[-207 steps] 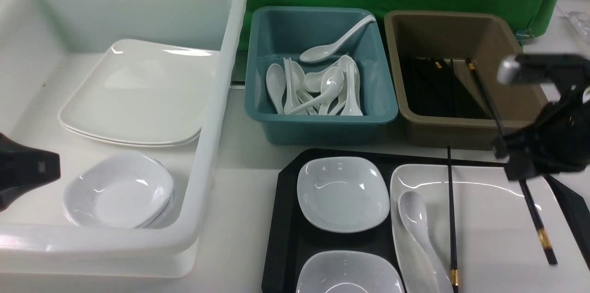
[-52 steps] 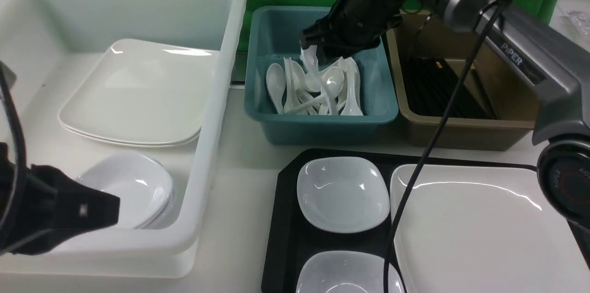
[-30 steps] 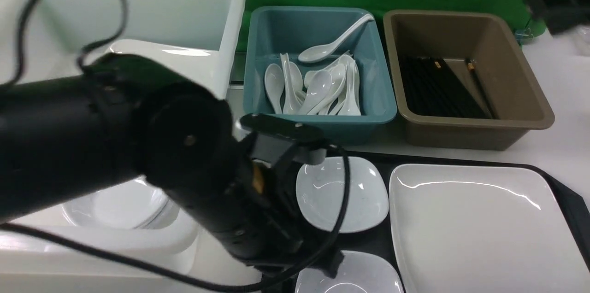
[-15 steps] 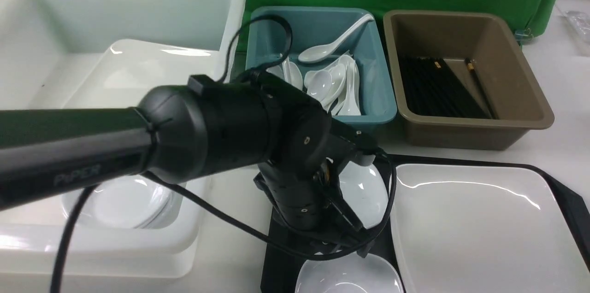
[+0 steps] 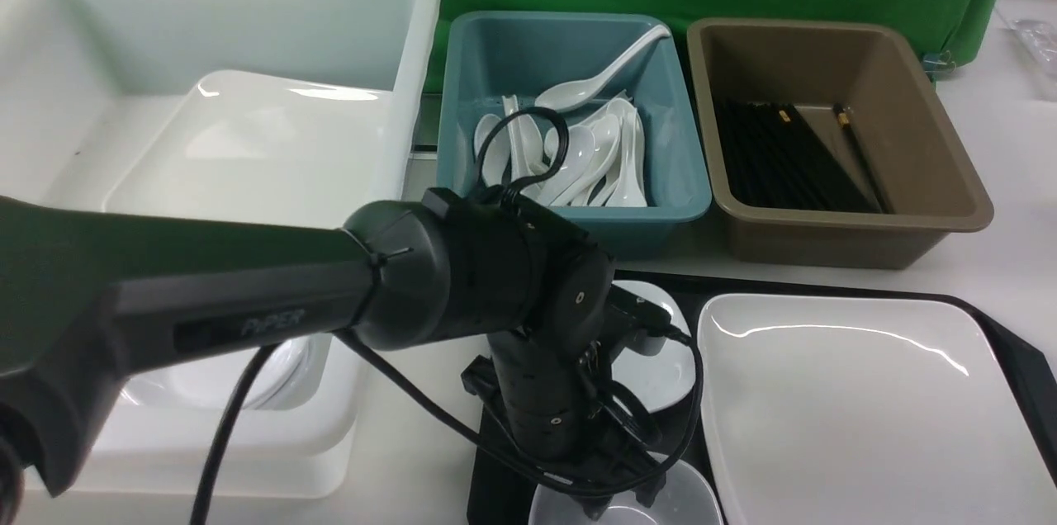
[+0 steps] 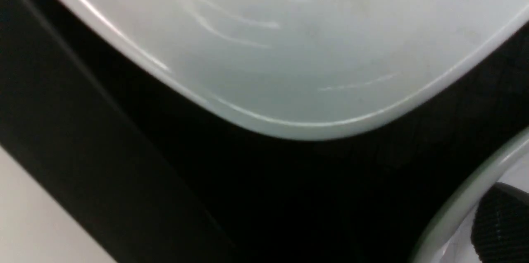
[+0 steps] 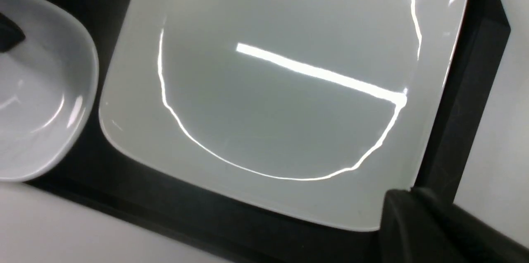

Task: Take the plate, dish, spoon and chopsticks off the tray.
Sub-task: Use the left arm to grab a small plate from the dinner plate, then use the left arm to put the small plate into the large storage box on the left

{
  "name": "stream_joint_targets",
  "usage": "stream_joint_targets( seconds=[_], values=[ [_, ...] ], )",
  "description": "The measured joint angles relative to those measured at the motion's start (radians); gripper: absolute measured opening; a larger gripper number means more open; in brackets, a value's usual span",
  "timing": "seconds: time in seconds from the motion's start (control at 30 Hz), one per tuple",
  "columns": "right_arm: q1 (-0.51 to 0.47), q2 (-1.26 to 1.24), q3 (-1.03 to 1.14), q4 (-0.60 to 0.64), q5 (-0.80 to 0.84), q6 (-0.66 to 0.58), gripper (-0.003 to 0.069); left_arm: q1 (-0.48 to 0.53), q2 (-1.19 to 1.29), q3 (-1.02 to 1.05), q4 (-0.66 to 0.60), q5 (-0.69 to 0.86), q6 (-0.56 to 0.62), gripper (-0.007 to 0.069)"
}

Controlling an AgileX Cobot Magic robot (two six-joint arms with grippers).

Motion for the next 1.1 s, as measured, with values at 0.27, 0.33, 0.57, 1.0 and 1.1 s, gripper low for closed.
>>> stream_joint_targets(
  seconds=[0.27,0.33,0.57,1.0,1.1],
  values=[
    [0.0,0.0,0.0,0.002,-0.016,0.0,0.0019,0.0,-0.02,-0.009,0.008,0.078,-0.06,0.0181],
    [0.0,0.0,0.0,0.002,-0.016,0.0,0.002,-0.001,-0.038,-0.008,0.01,0.078,-0.064,0.0166],
    [0.0,0.0,0.0,0.002,-0.017,0.0,0.0024,0.006,-0.205,-0.008,0.01,0.069,-0.072,0.0026],
    [0.0,0.0,0.0,0.002,-0.02,0.0,0.0034,0.318,-0.595,-0.007,-0.095,0.083,-0.07,0.0022],
    [0.0,0.0,0.0,0.003,-0.027,0.0,0.0035,0.492,-0.683,0.0,-0.095,0.114,-0.059,0.0022]
  ],
)
